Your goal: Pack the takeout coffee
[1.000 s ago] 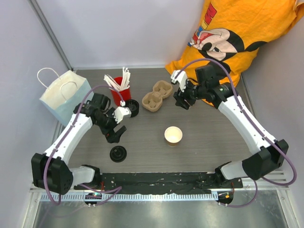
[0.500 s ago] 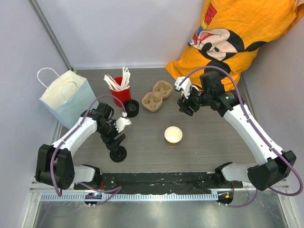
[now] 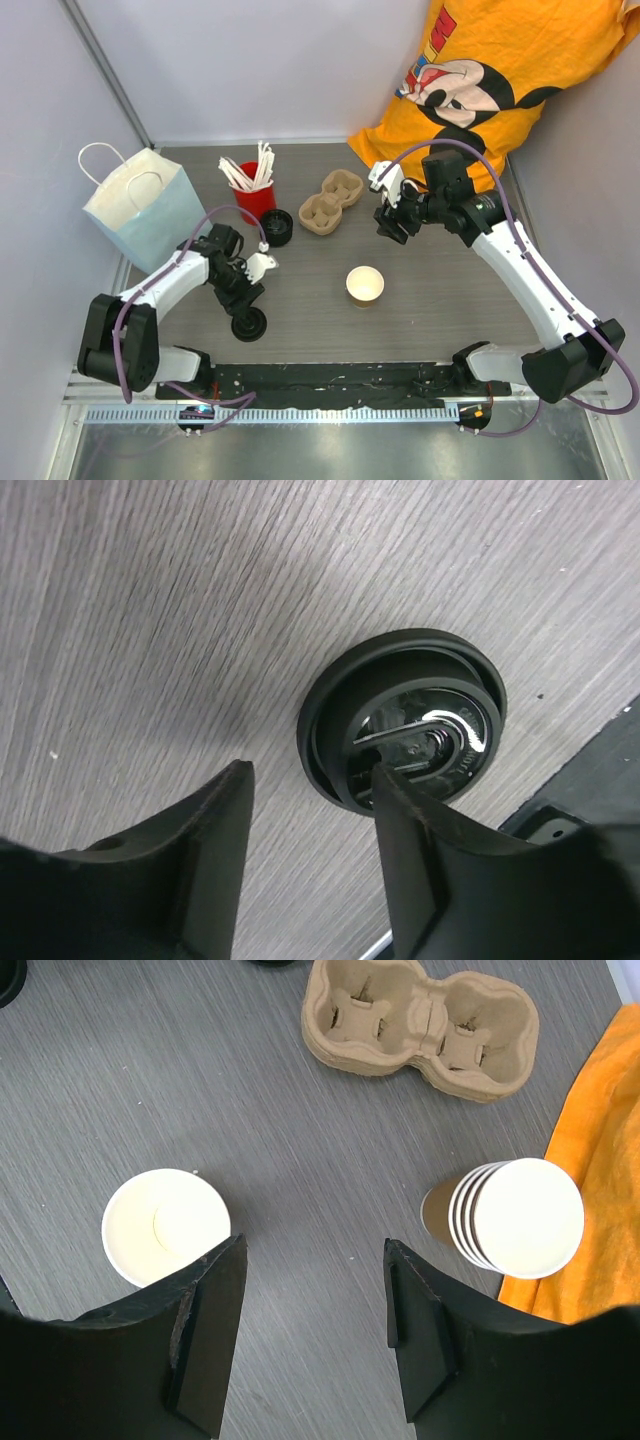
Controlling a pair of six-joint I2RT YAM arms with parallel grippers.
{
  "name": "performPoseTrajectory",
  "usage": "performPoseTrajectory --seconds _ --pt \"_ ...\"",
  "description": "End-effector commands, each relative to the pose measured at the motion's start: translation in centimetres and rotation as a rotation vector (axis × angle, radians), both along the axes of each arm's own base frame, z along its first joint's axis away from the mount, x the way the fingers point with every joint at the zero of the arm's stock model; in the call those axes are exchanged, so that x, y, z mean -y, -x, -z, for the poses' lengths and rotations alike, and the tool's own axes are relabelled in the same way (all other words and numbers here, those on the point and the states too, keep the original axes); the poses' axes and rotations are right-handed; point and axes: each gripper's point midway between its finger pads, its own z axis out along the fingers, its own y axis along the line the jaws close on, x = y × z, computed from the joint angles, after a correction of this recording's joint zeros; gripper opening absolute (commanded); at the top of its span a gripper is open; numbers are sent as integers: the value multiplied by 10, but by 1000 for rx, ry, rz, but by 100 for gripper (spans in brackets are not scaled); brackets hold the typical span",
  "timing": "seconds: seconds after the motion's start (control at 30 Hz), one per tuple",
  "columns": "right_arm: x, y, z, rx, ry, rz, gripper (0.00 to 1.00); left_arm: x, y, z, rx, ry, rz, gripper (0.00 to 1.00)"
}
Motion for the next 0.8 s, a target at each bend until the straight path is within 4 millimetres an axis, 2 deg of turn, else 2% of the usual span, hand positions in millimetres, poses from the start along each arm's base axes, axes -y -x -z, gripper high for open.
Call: performPoseTrajectory --seconds 0.0,0.23,0.4,0.53,0.67,0.77 --pt "-3 -1 -9 31 -27 -9 61 4 -7 7 16 -2 4 49" --pt "-3 -3 -7 29 -26 -7 61 6 -3 12 -6 -11 16 23" --pt "-3 -4 -9 33 -28 -5 61 9 -2 9 -6 -3 18 0" --pt "-2 -3 -14 45 -32 3 61 15 -8 -12 13 31 8 0" --pt "1 -1 -21 59 -44 12 61 28 -27 -51 93 92 0 0" --pt "7 -1 -23 60 -51 27 61 35 -34 -75 132 127 3 0"
